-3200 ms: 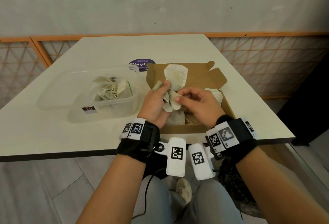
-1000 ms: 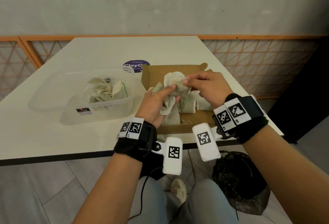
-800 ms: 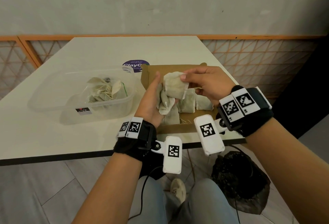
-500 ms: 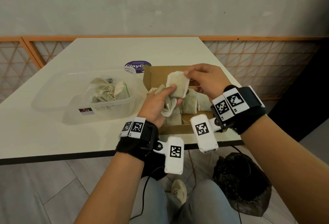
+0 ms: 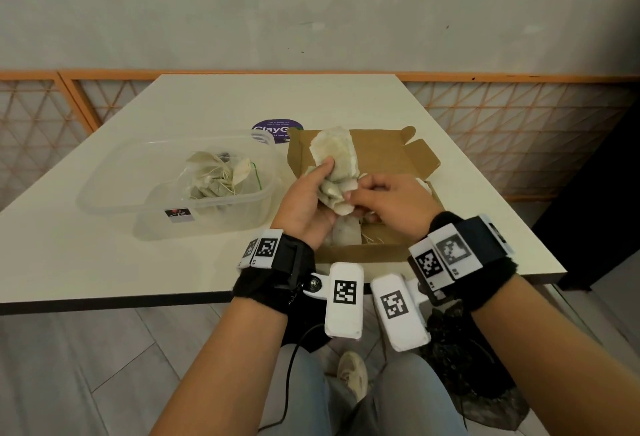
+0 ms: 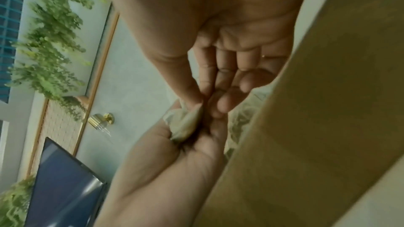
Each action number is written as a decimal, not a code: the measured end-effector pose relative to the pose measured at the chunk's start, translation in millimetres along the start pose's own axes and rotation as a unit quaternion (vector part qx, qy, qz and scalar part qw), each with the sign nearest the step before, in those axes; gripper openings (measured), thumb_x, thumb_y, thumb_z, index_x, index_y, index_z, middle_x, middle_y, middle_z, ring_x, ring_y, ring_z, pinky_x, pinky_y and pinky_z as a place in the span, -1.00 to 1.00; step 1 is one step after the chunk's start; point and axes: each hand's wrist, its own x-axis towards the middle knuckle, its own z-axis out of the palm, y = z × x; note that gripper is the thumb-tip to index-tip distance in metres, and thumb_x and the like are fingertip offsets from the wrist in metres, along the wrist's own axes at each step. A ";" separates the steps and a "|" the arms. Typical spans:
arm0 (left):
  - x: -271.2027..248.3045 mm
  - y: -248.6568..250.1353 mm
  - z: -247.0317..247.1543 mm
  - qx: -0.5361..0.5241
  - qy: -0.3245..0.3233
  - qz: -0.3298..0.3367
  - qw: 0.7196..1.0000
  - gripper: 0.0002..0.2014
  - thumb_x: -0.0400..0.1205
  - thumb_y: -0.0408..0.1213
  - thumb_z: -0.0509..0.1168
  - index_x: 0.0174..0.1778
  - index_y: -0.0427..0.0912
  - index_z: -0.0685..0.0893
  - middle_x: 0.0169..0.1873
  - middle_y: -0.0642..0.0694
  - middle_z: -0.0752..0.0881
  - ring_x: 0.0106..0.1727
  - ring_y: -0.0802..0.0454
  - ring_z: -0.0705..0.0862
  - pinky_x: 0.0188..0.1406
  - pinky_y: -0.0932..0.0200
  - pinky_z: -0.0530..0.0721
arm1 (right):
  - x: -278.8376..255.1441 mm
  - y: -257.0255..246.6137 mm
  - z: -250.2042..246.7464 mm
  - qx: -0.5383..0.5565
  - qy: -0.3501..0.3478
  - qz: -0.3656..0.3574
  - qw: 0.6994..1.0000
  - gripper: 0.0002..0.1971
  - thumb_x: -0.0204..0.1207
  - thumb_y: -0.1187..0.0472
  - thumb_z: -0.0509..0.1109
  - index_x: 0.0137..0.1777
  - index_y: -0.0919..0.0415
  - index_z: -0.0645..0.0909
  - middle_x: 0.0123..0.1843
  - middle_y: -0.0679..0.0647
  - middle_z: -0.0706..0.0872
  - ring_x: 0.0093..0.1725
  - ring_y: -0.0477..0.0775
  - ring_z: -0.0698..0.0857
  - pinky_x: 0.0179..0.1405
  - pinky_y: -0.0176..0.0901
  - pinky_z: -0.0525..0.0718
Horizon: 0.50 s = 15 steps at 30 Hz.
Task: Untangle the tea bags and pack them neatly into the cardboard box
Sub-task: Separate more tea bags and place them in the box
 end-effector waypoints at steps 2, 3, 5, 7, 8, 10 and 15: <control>0.7 0.2 -1.3 -0.014 -0.001 0.011 1.000 -0.57 0.73 -0.24 0.15 0.46 -0.42 0.43 0.02 -0.27 0.71 -0.06 -0.08 0.74 -0.23 0.10 0.79 | 0.1 -2.2 -10.6 0.021 0.023 -0.022 0.999 -0.88 0.44 0.31 0.47 -0.29 0.15 0.63 -0.37 -0.01 0.72 -0.40 -0.16 0.68 -0.35 -0.39 0.63; 1.5 0.0 -1.9 -0.018 -0.005 0.013 1.000 -0.59 0.74 -0.25 0.12 0.47 -0.40 0.43 0.06 -0.27 0.71 -0.05 -0.07 0.76 -0.23 0.11 0.79 | 0.5 -2.6 -15.2 0.024 0.032 -0.029 0.999 -0.86 0.44 0.31 0.47 -0.30 0.14 0.61 -0.36 -0.01 0.72 -0.38 -0.15 0.68 -0.34 -0.36 0.63; 2.5 -0.4 -1.1 -0.021 -0.011 0.010 1.000 -0.60 0.76 -0.24 0.07 0.47 -0.36 0.44 0.05 -0.25 0.72 -0.08 -0.05 0.79 -0.27 0.10 0.79 | 2.1 -1.5 -20.9 0.030 0.040 -0.031 0.998 -0.84 0.44 0.31 0.47 -0.32 0.15 0.58 -0.34 0.02 0.71 -0.34 -0.09 0.68 -0.33 -0.31 0.66; 2.5 -0.1 -0.1 -0.029 -0.013 0.001 1.000 -0.62 0.77 -0.25 0.03 0.46 -0.35 0.45 -0.02 -0.25 0.76 -0.13 -0.06 0.81 -0.30 0.09 0.79 | 4.1 1.3 -21.7 0.046 0.039 -0.021 0.998 -0.84 0.45 0.32 0.47 -0.31 0.17 0.57 -0.32 0.06 0.71 -0.34 -0.06 0.68 -0.34 -0.28 0.69; 2.5 0.0 0.2 -0.033 -0.011 -0.002 0.999 -0.62 0.78 -0.25 0.02 0.46 -0.36 0.45 -0.05 -0.26 0.77 -0.15 -0.06 0.82 -0.32 0.09 0.79 | 5.1 2.8 -21.1 0.060 0.041 -0.016 0.997 -0.84 0.45 0.33 0.46 -0.30 0.19 0.57 -0.31 0.08 0.71 -0.34 -0.04 0.68 -0.35 -0.28 0.70; 1.9 0.5 0.7 -0.035 -0.002 -0.001 0.999 -0.59 0.78 -0.25 0.01 0.49 -0.38 0.42 -0.03 -0.27 0.76 -0.17 -0.07 0.82 -0.36 0.11 0.77 | 6.4 4.0 -21.2 0.087 0.051 -0.011 0.995 -0.87 0.45 0.36 0.45 -0.26 0.19 0.57 -0.26 0.11 0.72 -0.30 0.00 0.69 -0.33 -0.24 0.71; 4.6 -0.7 0.8 -0.016 0.033 0.008 0.999 -0.61 0.77 -0.29 0.05 0.51 -0.34 0.41 0.05 -0.25 0.69 -0.09 -0.07 0.72 -0.45 0.16 0.74 | 5.2 -5.8 -36.3 0.116 0.064 -0.071 0.989 -0.86 0.48 0.42 0.39 -0.19 0.17 0.63 -0.36 -0.04 0.75 -0.30 -0.10 0.73 -0.21 -0.20 0.75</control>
